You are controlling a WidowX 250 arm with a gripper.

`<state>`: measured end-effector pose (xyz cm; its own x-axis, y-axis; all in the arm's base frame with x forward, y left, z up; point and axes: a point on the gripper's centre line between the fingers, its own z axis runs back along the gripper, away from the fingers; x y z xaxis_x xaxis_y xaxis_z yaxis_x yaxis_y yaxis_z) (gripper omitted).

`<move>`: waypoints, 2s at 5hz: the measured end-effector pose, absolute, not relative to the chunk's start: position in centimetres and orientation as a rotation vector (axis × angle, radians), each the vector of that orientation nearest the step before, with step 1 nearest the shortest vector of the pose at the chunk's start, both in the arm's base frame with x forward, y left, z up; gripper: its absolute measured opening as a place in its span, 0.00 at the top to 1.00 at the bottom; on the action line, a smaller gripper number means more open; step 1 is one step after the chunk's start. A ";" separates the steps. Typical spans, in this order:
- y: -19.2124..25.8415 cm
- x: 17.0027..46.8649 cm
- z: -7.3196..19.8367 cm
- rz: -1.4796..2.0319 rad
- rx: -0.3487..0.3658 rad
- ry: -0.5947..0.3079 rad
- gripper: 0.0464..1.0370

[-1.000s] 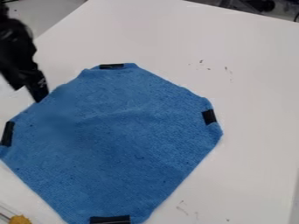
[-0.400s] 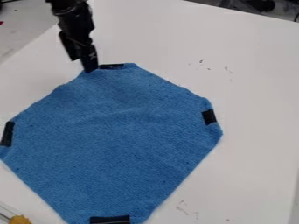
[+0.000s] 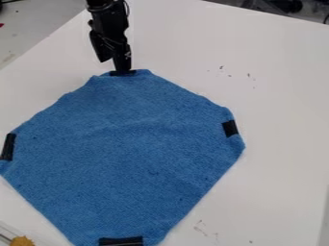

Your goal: Fold right top to bottom the lelf

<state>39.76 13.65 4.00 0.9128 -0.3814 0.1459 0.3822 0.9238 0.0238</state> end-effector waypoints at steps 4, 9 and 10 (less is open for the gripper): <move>13.4 41.4 1.4 -0.398 -0.019 -0.127 0.04; 13.5 42.1 1.3 -0.490 -0.052 -0.149 0.96; 14.1 41.6 2.2 -0.608 0.030 -0.154 0.98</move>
